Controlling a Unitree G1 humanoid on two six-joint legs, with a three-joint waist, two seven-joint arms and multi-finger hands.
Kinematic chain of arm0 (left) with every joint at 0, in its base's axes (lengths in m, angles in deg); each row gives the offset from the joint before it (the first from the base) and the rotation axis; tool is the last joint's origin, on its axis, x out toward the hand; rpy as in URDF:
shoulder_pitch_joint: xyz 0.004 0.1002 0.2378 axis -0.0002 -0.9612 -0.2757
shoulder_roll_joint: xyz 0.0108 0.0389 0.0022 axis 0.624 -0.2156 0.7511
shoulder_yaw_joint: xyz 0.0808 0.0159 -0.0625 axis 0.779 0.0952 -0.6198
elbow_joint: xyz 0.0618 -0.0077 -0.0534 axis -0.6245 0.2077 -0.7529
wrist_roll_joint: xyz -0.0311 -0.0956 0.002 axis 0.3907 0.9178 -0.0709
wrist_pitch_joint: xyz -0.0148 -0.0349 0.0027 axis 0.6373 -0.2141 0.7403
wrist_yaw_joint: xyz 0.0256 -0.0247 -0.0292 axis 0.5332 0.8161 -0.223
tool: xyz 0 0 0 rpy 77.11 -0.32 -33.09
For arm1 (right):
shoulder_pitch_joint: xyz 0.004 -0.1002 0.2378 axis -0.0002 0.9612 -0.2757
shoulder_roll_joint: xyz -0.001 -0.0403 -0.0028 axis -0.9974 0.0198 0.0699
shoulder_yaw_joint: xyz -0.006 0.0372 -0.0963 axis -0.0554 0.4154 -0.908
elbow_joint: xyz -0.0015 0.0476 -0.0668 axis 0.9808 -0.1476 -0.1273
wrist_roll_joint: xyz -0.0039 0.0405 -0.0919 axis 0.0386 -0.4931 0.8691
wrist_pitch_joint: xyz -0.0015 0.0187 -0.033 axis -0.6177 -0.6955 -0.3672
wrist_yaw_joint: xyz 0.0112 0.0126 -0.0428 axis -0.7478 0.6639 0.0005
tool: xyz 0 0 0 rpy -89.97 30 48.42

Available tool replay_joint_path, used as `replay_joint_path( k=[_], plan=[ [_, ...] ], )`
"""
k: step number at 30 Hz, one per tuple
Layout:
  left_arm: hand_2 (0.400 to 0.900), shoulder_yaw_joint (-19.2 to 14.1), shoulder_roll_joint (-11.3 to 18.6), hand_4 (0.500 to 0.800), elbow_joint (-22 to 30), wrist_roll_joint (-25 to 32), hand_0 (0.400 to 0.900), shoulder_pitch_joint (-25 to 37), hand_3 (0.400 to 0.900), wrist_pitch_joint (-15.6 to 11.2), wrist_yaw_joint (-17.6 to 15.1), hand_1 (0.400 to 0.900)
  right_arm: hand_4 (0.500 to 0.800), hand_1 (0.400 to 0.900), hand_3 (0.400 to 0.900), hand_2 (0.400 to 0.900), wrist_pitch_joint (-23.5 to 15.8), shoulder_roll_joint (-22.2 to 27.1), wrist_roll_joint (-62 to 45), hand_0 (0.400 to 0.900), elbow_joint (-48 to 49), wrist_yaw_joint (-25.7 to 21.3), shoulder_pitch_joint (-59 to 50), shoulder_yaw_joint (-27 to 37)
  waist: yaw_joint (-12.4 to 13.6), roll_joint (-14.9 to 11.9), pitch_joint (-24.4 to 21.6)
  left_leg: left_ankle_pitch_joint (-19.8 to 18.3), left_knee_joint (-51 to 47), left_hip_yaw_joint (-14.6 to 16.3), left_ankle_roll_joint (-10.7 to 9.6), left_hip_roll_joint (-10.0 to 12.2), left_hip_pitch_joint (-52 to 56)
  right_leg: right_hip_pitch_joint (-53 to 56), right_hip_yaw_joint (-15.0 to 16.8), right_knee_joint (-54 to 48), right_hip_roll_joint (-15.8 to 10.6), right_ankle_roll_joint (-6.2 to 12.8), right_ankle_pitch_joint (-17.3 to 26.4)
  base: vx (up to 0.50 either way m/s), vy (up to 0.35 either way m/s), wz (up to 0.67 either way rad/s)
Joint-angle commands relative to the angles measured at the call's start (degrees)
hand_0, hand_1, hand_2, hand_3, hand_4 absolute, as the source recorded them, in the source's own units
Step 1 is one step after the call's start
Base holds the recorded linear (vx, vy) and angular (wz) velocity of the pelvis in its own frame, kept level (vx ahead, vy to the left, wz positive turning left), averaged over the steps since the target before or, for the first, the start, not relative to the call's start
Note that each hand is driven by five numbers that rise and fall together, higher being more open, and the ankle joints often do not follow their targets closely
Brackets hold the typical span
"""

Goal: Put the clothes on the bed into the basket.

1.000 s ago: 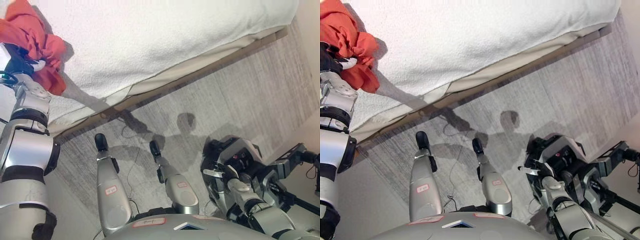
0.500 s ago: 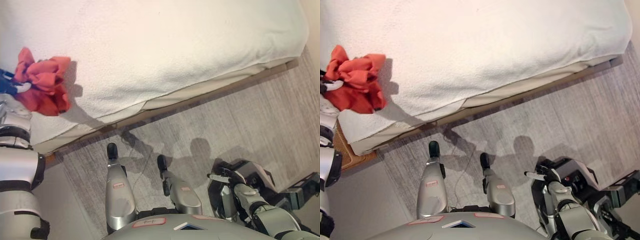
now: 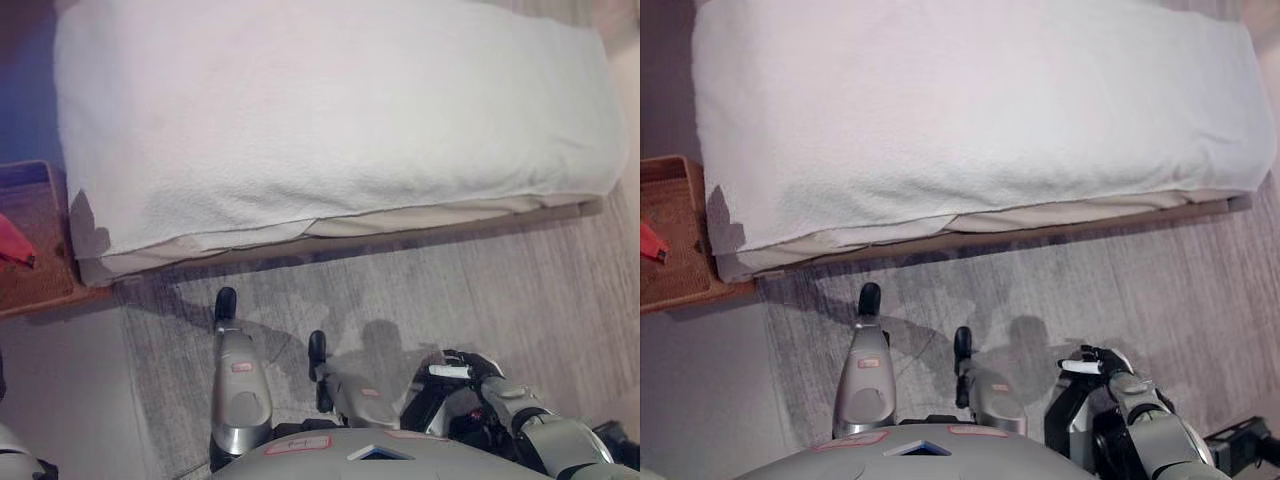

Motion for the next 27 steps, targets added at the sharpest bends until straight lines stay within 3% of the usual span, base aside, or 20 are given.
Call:
replay_joint_path(
  k=[1, 10, 20, 24, 27],
  plan=[
    [0.900, 0.0, 6.5, 0.800, -1.1, -0.2, 0.900, 0.8, 0.900, -1.7, -2.3, 0.900, 0.800, 0.900, 0.900, 0.900, 1.6, 4.4, 0.7, 0.900, -4.5, -0.5, 4.7, 0.1, 0.1, -2.1, -3.2, 4.0, 2.1, -2.3, -0.3, 1.5, -7.6, 5.3, -1.4, 0.2, -5.4, 4.15, 3.2, 0.01, -0.009, 0.04],
    [0.900, 5.1, 3.8, 0.800, 0.6, -0.4, 0.900, 6.0, 0.900, -1.9, -2.3, 0.900, 0.800, 0.900, 0.900, 0.900, 1.9, 3.7, 0.6, 0.900, -5.3, -0.3, 4.4, -0.3, -0.1, -4.2, -3.2, 3.6, 1.8, -2.7, -0.1, 1.5, -7.7, 5.4, -1.9, 0.1, -5.4, 4.34, 5.1, 0.00, 0.000, 0.00],
    [0.900, 6.3, -0.7, 0.800, 4.2, 2.9, 0.900, 9.1, 0.900, -2.9, -4.0, 0.900, 0.800, 0.900, 0.900, 0.900, 1.9, 3.0, -0.5, 0.900, -5.2, -0.5, 4.2, -0.1, -0.3, -4.1, -2.7, 3.0, 1.8, -2.3, 0.5, 0.5, -8.1, 4.8, -2.0, 0.8, -6.4, 4.89, 7.4, 0.00, 0.017, 0.00],
    [0.900, 2.7, -6.0, 0.800, 13.3, 7.7, 0.900, 5.7, 0.900, -5.4, -4.9, 0.900, 0.800, 0.900, 0.900, 0.900, 1.4, 2.3, -1.0, 0.900, -4.8, -1.0, 4.5, 0.6, -0.1, -3.3, -2.2, 3.1, 1.7, -2.2, 0.5, 0.1, -8.2, 4.9, -2.4, 0.6, -6.5, 4.80, 7.0, 0.00, 0.000, 0.00],
    [0.900, -0.7, -10.8, 0.800, 22.9, 10.5, 0.900, -1.1, 0.900, -7.2, -3.7, 0.900, 0.800, 0.900, 0.900, 0.900, 1.0, 2.3, -1.2, 0.900, -3.9, -1.5, 4.7, 1.7, 0.0, -2.5, -1.7, 3.1, 2.2, -2.1, 0.5, -0.1, -8.2, 5.0, -2.2, 0.9, -6.4, 4.42, 5.9, -0.02, 0.012, -0.04]
  ],
)
